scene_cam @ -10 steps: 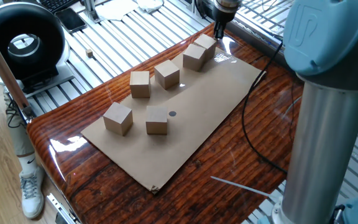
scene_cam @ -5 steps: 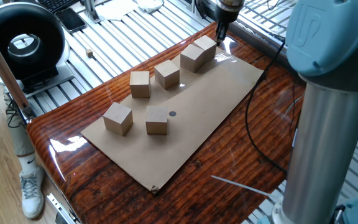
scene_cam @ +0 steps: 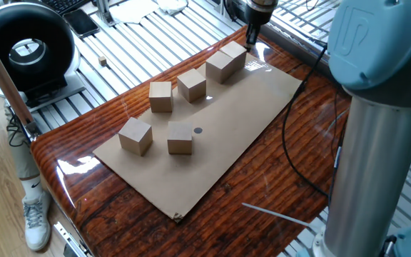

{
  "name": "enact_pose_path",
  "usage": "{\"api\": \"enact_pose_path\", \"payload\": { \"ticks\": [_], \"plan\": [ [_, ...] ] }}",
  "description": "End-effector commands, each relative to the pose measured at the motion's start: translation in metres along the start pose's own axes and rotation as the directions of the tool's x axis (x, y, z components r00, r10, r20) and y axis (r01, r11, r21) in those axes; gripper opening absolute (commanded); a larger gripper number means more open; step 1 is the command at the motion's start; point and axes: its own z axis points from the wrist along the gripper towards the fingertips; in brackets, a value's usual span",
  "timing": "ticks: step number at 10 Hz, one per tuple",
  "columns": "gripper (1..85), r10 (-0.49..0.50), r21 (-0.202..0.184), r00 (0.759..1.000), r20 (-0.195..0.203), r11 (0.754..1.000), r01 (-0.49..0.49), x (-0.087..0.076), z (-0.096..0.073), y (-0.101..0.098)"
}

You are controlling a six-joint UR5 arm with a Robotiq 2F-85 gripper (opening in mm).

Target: Stack the blocks into a pyramid shape

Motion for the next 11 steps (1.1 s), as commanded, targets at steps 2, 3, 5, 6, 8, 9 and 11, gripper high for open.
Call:
{"api": "enact_pose_path", "payload": {
  "ticks": [2,3,5,6,8,9,11],
  "plan": [
    [1.0,0.040,-0.028,0.999,0.007,0.999,-0.039,-0.015,-0.006,0.013],
    [1.0,0.063,-0.084,0.998,-0.026,0.994,-0.065,-0.006,-0.007,0.028],
    [1.0,0.036,-0.059,0.993,-0.110,0.997,-0.043,0.019,-0.015,0.028],
    [1.0,0.049,-0.053,0.991,-0.123,0.997,-0.055,0.021,-0.022,0.031],
    [1.0,0.183,-0.159,0.975,-0.126,0.966,-0.202,0.007,-0.035,0.072],
    [1.0,0.188,-0.157,0.974,-0.125,0.966,-0.206,0.004,-0.037,0.074],
    [1.0,0.091,-0.041,0.991,-0.102,0.995,-0.096,0.003,-0.031,0.042]
  ]
}}
